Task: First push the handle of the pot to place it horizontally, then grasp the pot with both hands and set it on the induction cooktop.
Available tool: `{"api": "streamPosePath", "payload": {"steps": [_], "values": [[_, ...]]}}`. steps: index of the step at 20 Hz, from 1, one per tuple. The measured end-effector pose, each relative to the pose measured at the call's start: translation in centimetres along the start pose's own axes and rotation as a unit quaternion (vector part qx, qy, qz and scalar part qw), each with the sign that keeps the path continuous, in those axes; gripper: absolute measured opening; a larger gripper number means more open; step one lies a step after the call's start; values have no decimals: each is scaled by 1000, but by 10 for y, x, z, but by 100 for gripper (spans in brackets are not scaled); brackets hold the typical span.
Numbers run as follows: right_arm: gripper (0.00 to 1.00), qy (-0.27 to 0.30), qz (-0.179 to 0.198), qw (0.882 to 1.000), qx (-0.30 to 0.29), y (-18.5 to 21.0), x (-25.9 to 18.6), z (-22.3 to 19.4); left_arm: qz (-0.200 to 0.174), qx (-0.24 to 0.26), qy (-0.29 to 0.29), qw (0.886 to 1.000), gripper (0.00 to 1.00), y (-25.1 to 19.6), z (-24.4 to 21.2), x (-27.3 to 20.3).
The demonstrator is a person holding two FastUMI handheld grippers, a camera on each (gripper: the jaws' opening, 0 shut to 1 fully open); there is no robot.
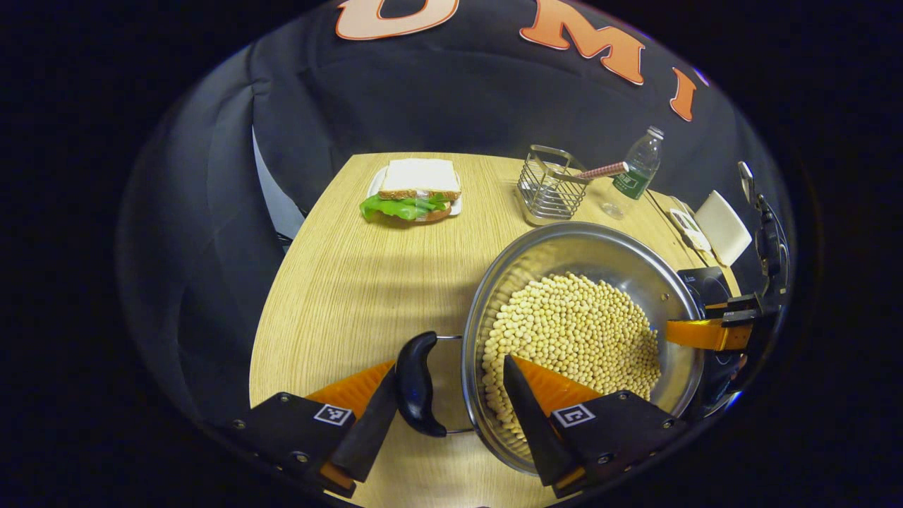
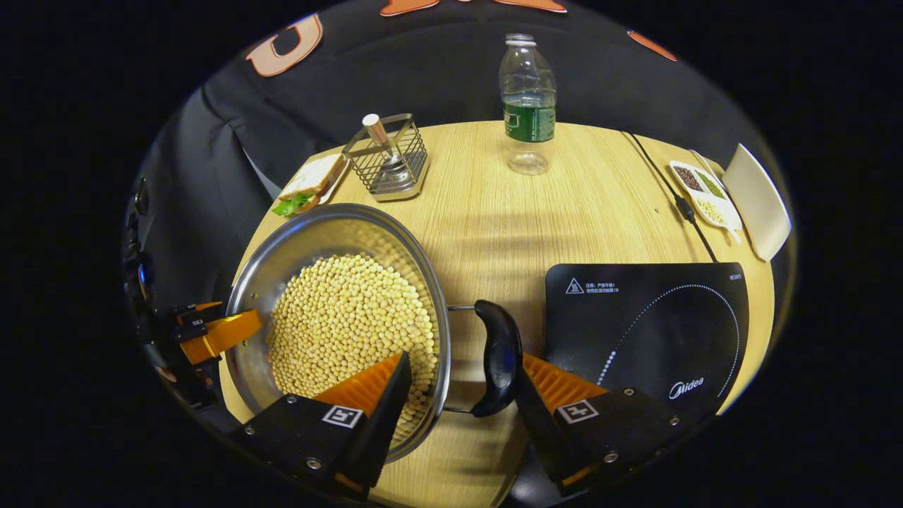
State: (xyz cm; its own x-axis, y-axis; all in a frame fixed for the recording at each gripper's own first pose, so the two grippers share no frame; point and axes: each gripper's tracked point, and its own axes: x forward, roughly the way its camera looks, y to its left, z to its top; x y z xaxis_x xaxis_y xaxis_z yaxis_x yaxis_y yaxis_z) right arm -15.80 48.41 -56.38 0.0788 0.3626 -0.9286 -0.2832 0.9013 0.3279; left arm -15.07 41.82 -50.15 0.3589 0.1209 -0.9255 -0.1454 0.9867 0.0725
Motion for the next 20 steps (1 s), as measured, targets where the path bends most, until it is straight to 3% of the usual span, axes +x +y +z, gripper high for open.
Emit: {"api": "streamPosePath", "payload": {"steps": [2,3,6,8,10,12,16,18,19,20], "values": [[79,-9,-19,1000,-7,-7,2,1,2,-7,-5,1000,88,2,-1,1],[68,-15,-28,999,-11,-9,3,2,3,-15,-8,1000,88,2,-1,2],[66,-33,-42,998,-12,-11,7,5,14,-40,-14,999,92,2,-7,10],[67,-38,-42,998,-12,-10,8,5,32,-43,-20,998,80,9,-9,14],[66,-35,-37,999,-4,-9,7,5,38,-37,-23,998,74,8,-13,17],[64,-27,-32,999,13,-8,8,0,48,-37,-36,997,77,10,-10,18],[54,-13,-34,999,30,-4,6,-1,67,-54,-45,995,65,11,-4,15],[51,-16,-28,999,35,-2,11,7,83,-36,-57,994,66,11,8,18],[50,-18,-23,999,40,1,5,6,81,-21,-55,995,59,11,15,15],[49,-26,-21,999,42,0,11,8,82,-18,-63,994,59,13,12,10]]}}
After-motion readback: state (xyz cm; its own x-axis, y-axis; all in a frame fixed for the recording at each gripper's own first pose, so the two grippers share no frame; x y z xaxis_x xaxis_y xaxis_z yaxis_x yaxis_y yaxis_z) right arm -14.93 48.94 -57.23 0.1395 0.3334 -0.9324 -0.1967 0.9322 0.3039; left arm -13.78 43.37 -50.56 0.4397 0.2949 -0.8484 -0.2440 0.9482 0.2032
